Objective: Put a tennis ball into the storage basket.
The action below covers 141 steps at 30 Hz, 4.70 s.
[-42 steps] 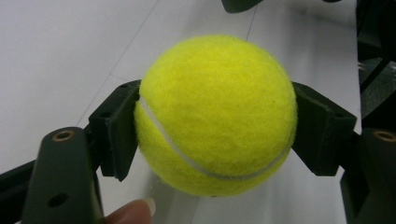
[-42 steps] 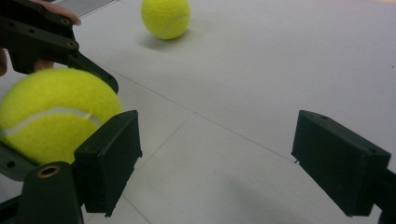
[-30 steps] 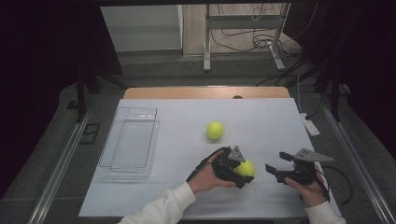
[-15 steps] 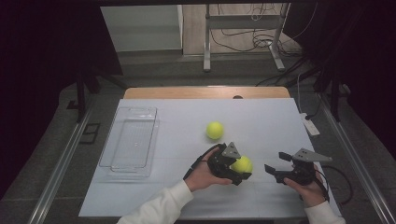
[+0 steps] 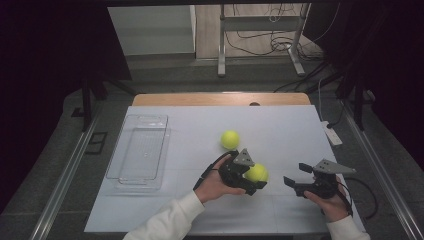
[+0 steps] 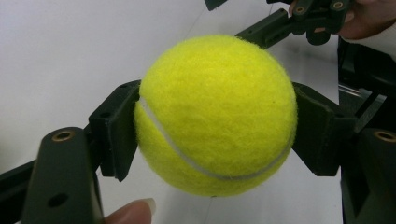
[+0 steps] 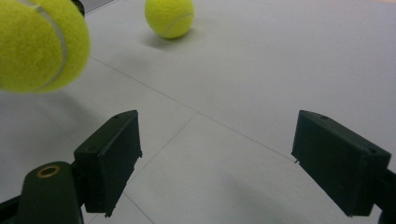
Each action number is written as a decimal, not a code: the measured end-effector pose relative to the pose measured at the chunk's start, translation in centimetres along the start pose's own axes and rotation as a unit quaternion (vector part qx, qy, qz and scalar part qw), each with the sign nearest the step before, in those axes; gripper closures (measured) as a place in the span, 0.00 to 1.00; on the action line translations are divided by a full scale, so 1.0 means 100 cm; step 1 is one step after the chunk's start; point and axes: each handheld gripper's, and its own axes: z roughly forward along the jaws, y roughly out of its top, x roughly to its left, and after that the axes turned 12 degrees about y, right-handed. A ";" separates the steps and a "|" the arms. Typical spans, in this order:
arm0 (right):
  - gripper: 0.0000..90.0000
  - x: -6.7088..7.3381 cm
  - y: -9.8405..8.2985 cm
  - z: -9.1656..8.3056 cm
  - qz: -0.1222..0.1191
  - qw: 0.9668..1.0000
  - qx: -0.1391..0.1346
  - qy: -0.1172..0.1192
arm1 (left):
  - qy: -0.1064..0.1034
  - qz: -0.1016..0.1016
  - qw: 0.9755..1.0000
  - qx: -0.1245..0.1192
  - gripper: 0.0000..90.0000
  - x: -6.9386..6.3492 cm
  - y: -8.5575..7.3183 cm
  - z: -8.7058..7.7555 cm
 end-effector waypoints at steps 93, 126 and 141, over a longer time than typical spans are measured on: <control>0.17 0.001 -0.001 0.000 0.000 1.000 0.002 -0.001 | 0.087 -0.070 0.990 -0.085 0.29 0.070 0.006 -0.081; 0.17 0.001 -0.001 -0.001 -0.001 1.000 0.002 -0.002 | 0.120 -0.090 0.984 -0.097 0.29 0.092 0.000 -0.107; 0.17 0.001 -0.001 0.000 -0.001 1.000 0.001 -0.001 | 0.156 -0.107 0.977 -0.103 0.29 0.108 -0.006 -0.124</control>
